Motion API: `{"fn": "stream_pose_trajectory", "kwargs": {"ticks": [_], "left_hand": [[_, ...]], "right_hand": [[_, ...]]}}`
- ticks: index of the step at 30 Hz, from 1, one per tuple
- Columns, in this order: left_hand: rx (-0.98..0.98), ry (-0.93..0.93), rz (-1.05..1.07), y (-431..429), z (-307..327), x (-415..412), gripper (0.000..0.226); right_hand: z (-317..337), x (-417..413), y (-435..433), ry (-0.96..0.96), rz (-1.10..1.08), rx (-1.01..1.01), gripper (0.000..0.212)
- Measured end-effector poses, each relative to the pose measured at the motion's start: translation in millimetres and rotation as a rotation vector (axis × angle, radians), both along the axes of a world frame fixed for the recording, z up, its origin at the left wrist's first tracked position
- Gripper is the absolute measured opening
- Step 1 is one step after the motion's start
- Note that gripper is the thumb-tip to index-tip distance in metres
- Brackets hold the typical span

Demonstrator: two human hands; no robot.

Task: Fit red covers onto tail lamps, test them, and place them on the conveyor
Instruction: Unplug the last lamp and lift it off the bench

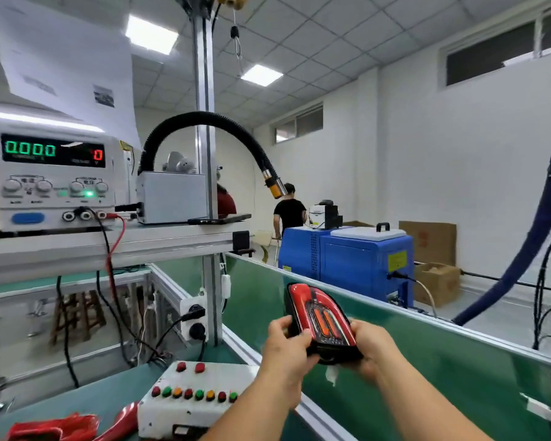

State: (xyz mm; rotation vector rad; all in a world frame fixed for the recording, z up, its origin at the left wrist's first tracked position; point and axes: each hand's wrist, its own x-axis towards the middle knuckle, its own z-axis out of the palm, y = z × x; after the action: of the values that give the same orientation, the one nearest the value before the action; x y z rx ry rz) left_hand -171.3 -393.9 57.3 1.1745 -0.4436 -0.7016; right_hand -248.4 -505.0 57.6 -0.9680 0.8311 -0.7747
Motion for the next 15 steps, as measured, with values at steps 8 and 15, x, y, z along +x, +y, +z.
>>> {"fn": "stream_pose_trajectory", "kwargs": {"ticks": [8, 15], "left_hand": [[0.145, -0.199, 0.311, -17, -16, 27, 0.029], [0.047, 0.193, 0.069, -13, -3, 84, 0.033]], "right_hand": [[-4, 59, -16, 0.080, 0.117, -0.041, 0.032], [5, 61, -7, 0.070, -0.016, -0.423, 0.026]]}}
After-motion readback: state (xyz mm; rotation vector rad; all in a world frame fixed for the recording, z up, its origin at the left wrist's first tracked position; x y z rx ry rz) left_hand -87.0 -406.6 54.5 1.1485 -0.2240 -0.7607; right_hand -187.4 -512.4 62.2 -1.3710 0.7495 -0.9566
